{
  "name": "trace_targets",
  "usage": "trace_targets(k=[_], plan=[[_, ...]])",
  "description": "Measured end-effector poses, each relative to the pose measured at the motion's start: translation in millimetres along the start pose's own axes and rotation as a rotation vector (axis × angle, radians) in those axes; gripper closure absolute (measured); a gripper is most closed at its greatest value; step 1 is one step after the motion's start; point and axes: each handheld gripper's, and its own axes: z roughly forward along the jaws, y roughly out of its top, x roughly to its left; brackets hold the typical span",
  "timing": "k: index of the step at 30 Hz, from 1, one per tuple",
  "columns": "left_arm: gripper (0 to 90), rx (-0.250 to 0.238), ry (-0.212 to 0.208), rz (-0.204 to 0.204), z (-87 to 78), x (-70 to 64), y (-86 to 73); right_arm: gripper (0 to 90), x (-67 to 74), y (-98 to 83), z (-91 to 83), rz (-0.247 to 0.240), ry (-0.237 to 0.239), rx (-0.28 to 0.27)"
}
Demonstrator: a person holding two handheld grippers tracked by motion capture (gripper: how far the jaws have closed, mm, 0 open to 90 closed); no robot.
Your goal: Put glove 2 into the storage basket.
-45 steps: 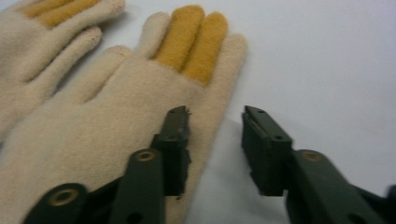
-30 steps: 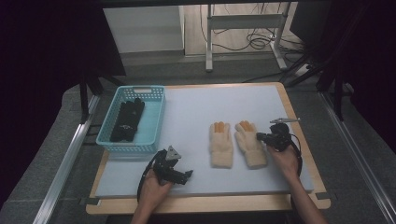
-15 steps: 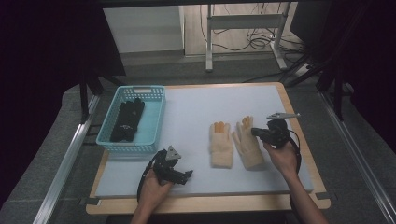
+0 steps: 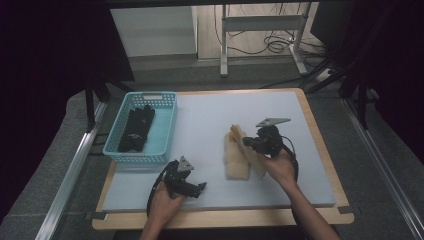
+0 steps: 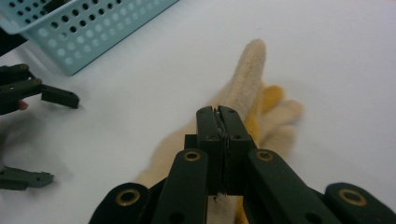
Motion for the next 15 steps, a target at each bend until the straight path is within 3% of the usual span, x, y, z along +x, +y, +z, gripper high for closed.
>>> trace_targets(k=[5,8,15], plan=[[1.6,0.001,0.0,0.002,-0.1,0.1,0.0,85.2,24.5,3.3,29.0,-0.053,0.05,0.059],[1.6,0.0,0.001,0.001,-0.1,0.0,0.0,75.2,30.8,6.9,35.5,-0.064,0.066,0.057],[1.6,0.0,0.0,0.0,-0.1,0.1,0.0,63.6,15.4,8.4,20.3,-0.087,0.015,0.054]])
